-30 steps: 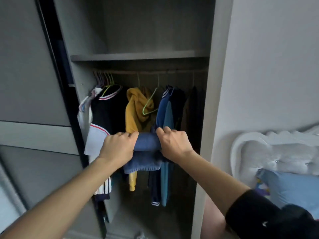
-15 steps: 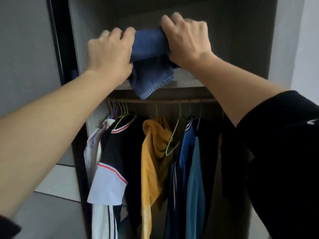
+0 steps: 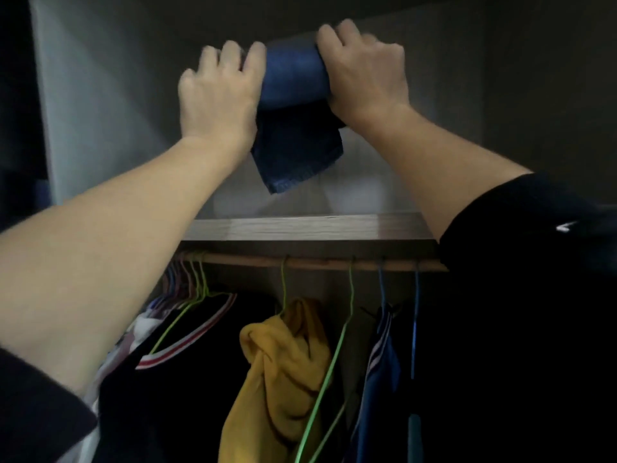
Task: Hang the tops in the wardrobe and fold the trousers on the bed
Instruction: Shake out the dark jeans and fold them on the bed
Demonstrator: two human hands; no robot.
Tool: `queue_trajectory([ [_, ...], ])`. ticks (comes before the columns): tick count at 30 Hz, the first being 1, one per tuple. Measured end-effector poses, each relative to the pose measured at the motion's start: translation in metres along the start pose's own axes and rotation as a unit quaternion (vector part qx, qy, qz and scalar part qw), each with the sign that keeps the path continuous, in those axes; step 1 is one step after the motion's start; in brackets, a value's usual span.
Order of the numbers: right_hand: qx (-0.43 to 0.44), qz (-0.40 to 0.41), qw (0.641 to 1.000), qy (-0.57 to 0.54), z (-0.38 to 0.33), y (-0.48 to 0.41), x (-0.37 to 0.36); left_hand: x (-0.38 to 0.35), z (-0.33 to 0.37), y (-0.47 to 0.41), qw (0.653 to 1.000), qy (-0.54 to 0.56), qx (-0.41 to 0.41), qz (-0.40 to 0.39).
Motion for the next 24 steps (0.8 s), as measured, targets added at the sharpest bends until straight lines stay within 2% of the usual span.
queue_trajectory([
  [2, 0.019, 0.005, 1.0, 0.013, 0.005, 0.008, -0.026, -0.032, 0.017, 0.01, 1.0, 0.013, 0.006, -0.026],
  [3, 0.036, -0.041, 0.998, -0.016, 0.004, 0.013, -0.044, -0.052, 0.025, 0.021, 0.998, 0.02, 0.005, -0.064],
  [5, 0.078, -0.194, 0.974, -0.085, 0.0, 0.027, -0.075, -0.087, 0.039, 0.041, 0.987, 0.04, 0.0, -0.153],
  [7, 0.09, -0.344, 0.927, -0.125, -0.001, 0.048, -0.092, -0.114, 0.051, 0.053, 0.965, 0.075, -0.032, -0.249],
  [9, 0.069, -0.421, 0.89, -0.158, 0.0, 0.069, -0.098, -0.125, 0.062, 0.062, 0.936, 0.098, -0.08, -0.328],
  [13, 0.048, -0.44, 0.88, -0.174, 0.001, 0.09, -0.09, -0.12, 0.072, 0.07, 0.918, 0.132, -0.125, -0.353],
  [17, 0.023, -0.491, 0.853, -0.176, 0.0, 0.11, -0.074, -0.121, 0.082, 0.086, 0.879, 0.197, -0.147, -0.409],
  [19, 0.003, -0.514, 0.845, -0.147, 0.001, 0.116, -0.059, -0.121, 0.085, 0.091, 0.852, 0.248, -0.158, -0.434],
  [22, -0.013, -0.547, 0.831, -0.098, -0.006, 0.109, -0.035, -0.123, 0.084, 0.094, 0.788, 0.337, -0.141, -0.496],
  [24, -0.003, -0.533, 0.839, -0.104, -0.02, 0.099, -0.026, -0.125, 0.079, 0.095, 0.763, 0.357, -0.12, -0.525],
])
Point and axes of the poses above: each hand's wrist, its own y-axis away from the middle knuckle, its own x-axis out of the back of the hand, z = x × y, the point moved 9 cm from there along -y, towards the middle knuckle, and after that the axes turned 13 degrees about x, right-handed, at the moved point
